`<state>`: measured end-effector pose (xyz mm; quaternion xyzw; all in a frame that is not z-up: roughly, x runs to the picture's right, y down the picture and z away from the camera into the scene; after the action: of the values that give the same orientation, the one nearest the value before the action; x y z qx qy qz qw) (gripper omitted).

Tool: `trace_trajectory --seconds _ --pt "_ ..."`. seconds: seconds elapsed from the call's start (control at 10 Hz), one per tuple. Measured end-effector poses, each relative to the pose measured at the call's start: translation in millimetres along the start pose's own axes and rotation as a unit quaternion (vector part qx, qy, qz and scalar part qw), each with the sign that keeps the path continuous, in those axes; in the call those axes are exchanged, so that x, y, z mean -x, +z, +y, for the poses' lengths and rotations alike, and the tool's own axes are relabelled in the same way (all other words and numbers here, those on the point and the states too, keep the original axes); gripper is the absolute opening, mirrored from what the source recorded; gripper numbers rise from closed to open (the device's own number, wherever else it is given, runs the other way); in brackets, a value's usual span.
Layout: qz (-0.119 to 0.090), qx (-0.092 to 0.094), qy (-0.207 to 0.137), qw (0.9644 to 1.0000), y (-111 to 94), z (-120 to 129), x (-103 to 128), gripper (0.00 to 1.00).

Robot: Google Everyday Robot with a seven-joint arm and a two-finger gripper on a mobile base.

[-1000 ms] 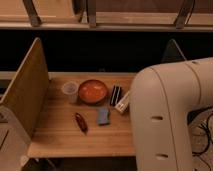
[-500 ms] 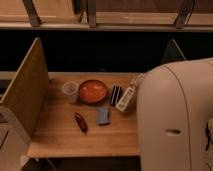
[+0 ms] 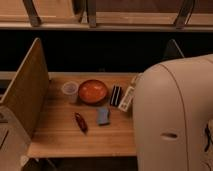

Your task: Stand the bottle upright

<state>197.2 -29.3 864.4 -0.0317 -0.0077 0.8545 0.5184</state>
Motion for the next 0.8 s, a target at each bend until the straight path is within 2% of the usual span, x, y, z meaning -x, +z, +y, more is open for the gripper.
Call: trace_trajectory --seconds 0.3,0.7,0.8 --pt "0.0 0.003 -0.001 1.0 1 -1 -1 0.0" --pt "-0.015 0.04 -0.026 0.9988 -1 13 4 0.0" --pt "-0.018 0.046 -0.045 0.9977 -4 19 5 0.0"
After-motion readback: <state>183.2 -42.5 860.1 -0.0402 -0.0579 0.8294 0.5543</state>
